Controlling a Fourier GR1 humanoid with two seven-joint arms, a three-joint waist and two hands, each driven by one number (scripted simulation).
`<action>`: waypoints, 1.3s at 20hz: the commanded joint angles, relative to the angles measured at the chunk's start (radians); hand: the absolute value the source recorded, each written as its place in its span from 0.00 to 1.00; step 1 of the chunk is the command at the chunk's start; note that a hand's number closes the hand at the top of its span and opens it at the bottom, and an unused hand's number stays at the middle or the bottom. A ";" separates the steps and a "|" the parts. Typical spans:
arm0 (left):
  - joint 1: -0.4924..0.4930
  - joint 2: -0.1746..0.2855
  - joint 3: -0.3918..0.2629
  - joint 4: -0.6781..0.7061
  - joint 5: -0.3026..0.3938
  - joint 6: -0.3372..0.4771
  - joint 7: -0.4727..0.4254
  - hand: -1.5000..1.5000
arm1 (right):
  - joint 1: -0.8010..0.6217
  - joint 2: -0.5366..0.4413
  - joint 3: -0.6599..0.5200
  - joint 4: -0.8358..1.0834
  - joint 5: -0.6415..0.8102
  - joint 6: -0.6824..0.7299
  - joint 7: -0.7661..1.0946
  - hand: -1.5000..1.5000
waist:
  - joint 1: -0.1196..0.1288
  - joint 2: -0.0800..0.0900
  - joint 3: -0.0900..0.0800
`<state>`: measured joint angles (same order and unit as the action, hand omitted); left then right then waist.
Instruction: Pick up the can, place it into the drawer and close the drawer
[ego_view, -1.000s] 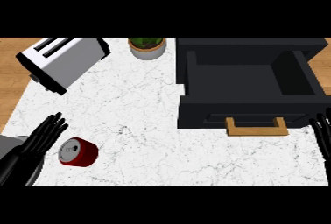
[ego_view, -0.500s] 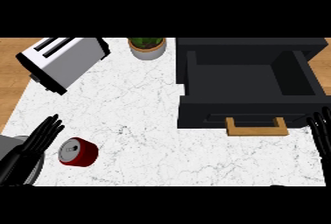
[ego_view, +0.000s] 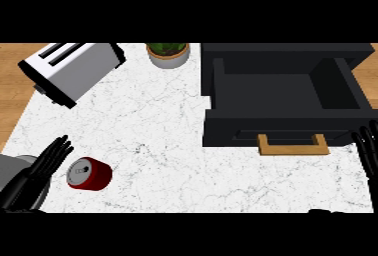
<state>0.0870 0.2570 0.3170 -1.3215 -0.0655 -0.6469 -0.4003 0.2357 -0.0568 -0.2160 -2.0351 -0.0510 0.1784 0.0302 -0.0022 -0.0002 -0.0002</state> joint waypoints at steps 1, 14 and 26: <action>-0.076 0.020 -0.003 0.148 -0.036 0.010 -0.063 0.00 | 0.004 0.024 0.023 -0.017 0.031 -0.008 0.000 0.00 | -0.002 0.000 0.000; -0.119 0.077 -0.014 0.365 -0.071 0.053 -0.188 0.00 | -0.088 0.015 -0.019 -0.038 -0.009 -0.031 0.090 0.00 | 0.001 0.000 0.000; -0.188 0.067 -0.065 0.522 -0.095 0.109 -0.294 0.00 | 0.044 0.013 -0.064 -0.047 -0.047 0.056 0.009 0.00 | -0.002 0.000 0.000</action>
<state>-0.1191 0.3208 0.2617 -0.8138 -0.1655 -0.5015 -0.6408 0.2370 -0.0382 -0.2450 -2.0980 -0.0680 0.2000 0.0765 -0.0042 -0.0010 0.0015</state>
